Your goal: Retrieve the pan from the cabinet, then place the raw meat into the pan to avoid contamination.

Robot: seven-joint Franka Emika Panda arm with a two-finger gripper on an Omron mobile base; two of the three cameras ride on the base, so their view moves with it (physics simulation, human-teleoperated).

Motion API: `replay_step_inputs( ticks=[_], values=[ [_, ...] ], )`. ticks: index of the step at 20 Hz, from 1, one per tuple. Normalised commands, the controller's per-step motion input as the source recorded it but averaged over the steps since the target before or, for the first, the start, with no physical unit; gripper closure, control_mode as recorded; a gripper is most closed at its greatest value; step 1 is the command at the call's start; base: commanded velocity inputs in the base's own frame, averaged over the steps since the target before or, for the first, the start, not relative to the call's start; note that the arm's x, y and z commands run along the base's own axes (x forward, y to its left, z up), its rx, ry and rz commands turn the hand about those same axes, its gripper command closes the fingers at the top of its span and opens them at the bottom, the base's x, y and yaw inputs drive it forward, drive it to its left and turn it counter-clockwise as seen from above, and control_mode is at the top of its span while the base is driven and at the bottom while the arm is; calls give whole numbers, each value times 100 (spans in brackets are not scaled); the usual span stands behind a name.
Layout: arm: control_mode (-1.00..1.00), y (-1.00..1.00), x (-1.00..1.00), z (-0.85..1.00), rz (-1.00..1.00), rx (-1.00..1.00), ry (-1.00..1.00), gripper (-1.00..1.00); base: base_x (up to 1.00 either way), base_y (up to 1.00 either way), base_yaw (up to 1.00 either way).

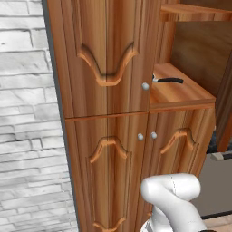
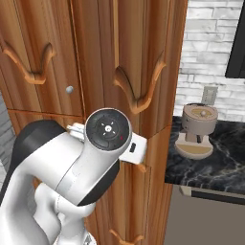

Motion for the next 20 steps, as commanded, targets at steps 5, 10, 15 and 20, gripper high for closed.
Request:
replay_step_inputs(
  ticks=[5,10,15,20],
  values=[
    [-100,0,-7,0,0,0,0,-100,0,0,0],
    [-100,0,-46,2,-2,0,0,-100,0,0,0],
    [-100,23,-48,25,-5,-12,-2,-100,0,0,0],
    [-100,73,-15,37,-8,-28,0,-100,0,0,0]
  ],
)
